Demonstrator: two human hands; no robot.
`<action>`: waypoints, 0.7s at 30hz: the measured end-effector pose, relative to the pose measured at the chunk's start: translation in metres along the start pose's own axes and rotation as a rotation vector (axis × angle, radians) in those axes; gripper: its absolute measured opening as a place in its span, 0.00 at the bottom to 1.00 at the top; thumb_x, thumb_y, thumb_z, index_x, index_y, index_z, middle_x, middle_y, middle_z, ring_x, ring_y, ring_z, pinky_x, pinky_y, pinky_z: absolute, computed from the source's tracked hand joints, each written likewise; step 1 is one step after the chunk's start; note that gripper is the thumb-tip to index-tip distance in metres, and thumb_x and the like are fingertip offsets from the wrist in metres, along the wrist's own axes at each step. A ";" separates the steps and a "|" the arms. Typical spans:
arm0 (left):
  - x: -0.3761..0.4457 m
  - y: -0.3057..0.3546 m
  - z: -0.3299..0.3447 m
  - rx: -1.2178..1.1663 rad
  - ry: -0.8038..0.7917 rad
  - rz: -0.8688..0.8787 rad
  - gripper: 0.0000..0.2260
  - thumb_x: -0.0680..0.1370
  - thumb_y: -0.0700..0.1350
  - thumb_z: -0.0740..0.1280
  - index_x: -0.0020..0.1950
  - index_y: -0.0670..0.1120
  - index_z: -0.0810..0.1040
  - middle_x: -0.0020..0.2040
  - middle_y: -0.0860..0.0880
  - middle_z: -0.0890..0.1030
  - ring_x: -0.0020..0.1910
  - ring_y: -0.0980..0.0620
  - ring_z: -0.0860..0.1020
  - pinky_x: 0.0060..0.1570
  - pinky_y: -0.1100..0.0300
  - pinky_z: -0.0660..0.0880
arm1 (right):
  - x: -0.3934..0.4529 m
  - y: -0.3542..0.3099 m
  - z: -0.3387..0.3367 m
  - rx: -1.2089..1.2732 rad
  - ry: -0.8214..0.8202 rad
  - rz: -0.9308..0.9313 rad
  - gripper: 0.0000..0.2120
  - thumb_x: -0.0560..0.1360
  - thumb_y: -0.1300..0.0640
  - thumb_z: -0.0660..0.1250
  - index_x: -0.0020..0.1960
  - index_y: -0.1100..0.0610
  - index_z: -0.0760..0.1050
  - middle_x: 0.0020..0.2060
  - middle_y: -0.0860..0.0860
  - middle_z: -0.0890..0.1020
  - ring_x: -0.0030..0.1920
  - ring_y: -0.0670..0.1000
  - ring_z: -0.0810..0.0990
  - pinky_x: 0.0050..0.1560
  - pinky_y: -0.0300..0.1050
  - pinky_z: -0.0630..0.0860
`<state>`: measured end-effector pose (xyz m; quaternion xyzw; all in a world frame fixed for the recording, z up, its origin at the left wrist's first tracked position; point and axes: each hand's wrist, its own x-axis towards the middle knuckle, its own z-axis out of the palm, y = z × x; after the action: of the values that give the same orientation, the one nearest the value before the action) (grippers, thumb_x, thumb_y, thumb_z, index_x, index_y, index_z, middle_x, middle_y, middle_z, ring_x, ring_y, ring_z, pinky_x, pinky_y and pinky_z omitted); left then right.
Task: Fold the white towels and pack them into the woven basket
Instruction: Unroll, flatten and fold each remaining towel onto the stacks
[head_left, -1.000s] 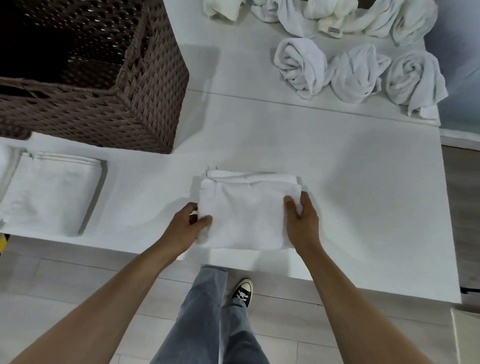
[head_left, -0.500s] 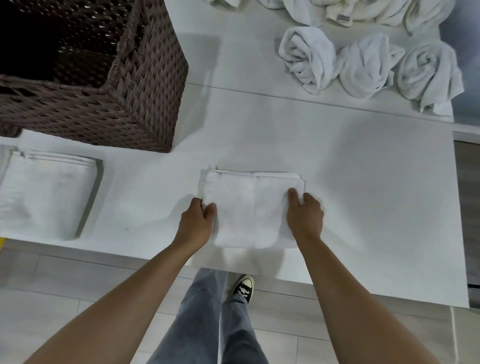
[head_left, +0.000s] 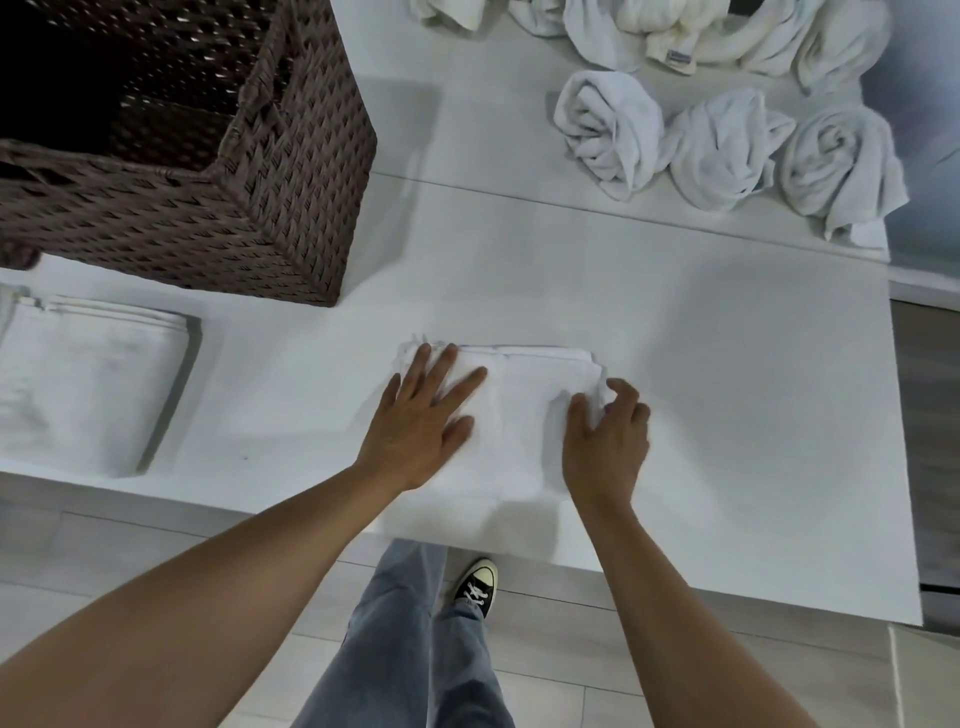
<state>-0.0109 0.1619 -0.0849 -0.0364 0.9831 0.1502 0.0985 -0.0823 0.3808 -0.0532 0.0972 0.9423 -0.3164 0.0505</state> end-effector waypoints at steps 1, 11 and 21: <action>-0.001 0.002 0.001 -0.040 0.008 -0.025 0.26 0.83 0.59 0.52 0.81 0.63 0.48 0.83 0.54 0.43 0.81 0.48 0.39 0.76 0.44 0.58 | -0.011 0.006 -0.003 -0.077 0.061 -0.162 0.18 0.80 0.52 0.66 0.69 0.54 0.71 0.60 0.55 0.76 0.61 0.58 0.74 0.60 0.54 0.67; -0.062 0.026 0.005 -0.089 -0.022 -0.308 0.30 0.81 0.63 0.47 0.82 0.58 0.45 0.83 0.50 0.41 0.81 0.46 0.41 0.78 0.45 0.55 | -0.070 0.047 -0.006 -0.517 -0.203 -0.534 0.27 0.81 0.50 0.63 0.80 0.45 0.63 0.78 0.52 0.66 0.81 0.51 0.58 0.80 0.61 0.45; -0.133 0.008 0.008 0.003 0.003 -0.526 0.38 0.78 0.71 0.46 0.83 0.54 0.43 0.83 0.45 0.45 0.81 0.42 0.48 0.78 0.39 0.45 | -0.065 -0.009 0.037 -0.446 -0.344 -0.639 0.28 0.79 0.61 0.68 0.78 0.50 0.68 0.78 0.57 0.66 0.76 0.64 0.64 0.73 0.61 0.67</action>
<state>0.1197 0.1774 -0.0625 -0.2908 0.9402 0.1180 0.1326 -0.0196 0.3420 -0.0669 -0.2675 0.9482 -0.1163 0.1262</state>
